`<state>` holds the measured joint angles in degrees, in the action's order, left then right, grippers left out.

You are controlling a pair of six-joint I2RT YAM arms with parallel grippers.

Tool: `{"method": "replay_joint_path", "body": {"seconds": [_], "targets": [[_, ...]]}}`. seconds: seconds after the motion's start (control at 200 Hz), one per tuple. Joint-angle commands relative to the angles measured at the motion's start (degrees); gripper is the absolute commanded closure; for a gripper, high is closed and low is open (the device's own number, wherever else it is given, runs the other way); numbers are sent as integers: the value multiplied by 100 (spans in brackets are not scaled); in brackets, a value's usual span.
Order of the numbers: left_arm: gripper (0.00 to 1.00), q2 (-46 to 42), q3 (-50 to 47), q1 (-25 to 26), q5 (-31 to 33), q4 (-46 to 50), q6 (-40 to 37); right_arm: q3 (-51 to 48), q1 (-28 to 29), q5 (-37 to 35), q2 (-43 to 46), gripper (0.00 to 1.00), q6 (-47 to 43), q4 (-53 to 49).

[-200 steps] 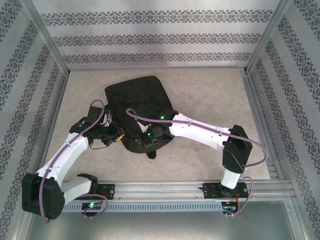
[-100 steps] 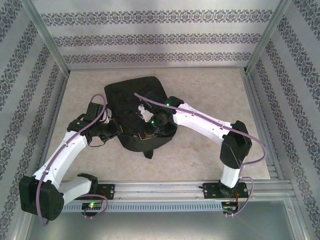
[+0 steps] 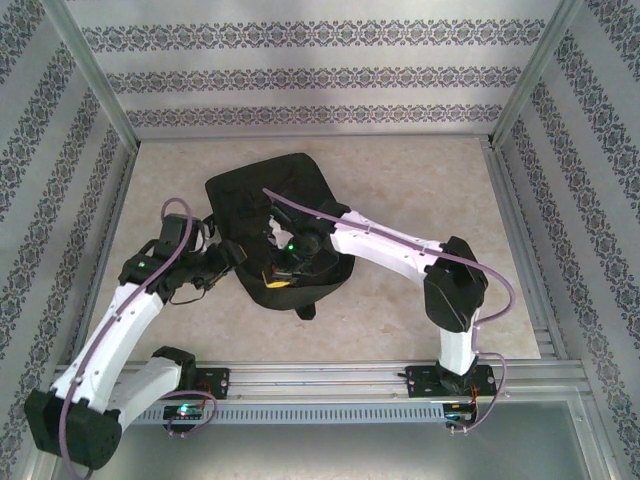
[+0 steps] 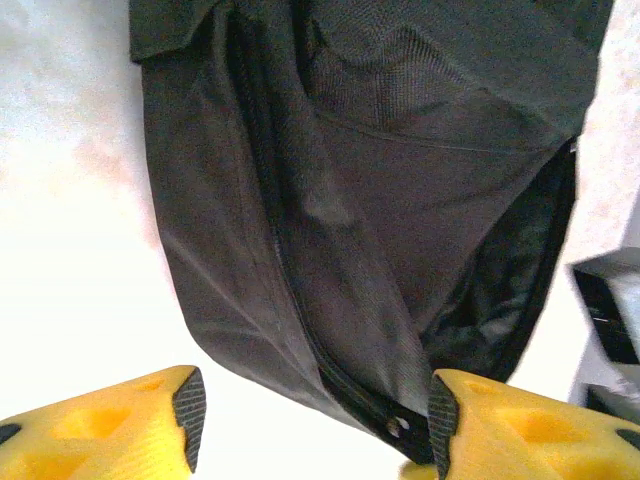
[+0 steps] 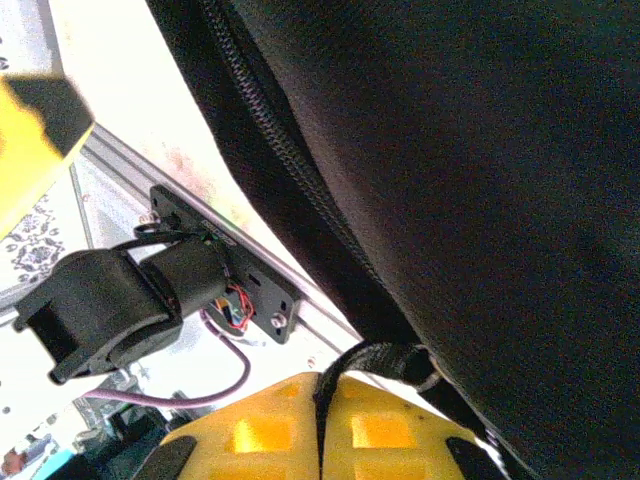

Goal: Pack the student bag

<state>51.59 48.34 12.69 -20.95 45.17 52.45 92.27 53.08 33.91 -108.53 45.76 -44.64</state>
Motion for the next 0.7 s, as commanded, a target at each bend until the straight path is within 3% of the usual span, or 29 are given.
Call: {"method": "replay_joint_path", "body": {"seconds": [0.0,0.07,0.155,0.205,0.39,0.52,0.695], "targets": [[35,-216,-128,15,-105,632,972,164,121,-29,-137,100,528,615],[31,-255,-249,23,-241,704,1243,207,145,46,-211,100,696,902],[17,-393,-411,23,-175,782,1445,236,141,20,-226,100,916,1287],[15,-485,-509,23,-131,786,1573,313,141,15,-268,100,1011,1417],[26,-672,-651,20,-29,612,1656,383,141,203,-432,100,1546,2174],[30,-702,-820,9,-169,306,1775,204,102,121,-212,100,914,1699],[40,-737,-1073,36,-334,-269,1990,-850,5,151,489,100,138,1628]]}}
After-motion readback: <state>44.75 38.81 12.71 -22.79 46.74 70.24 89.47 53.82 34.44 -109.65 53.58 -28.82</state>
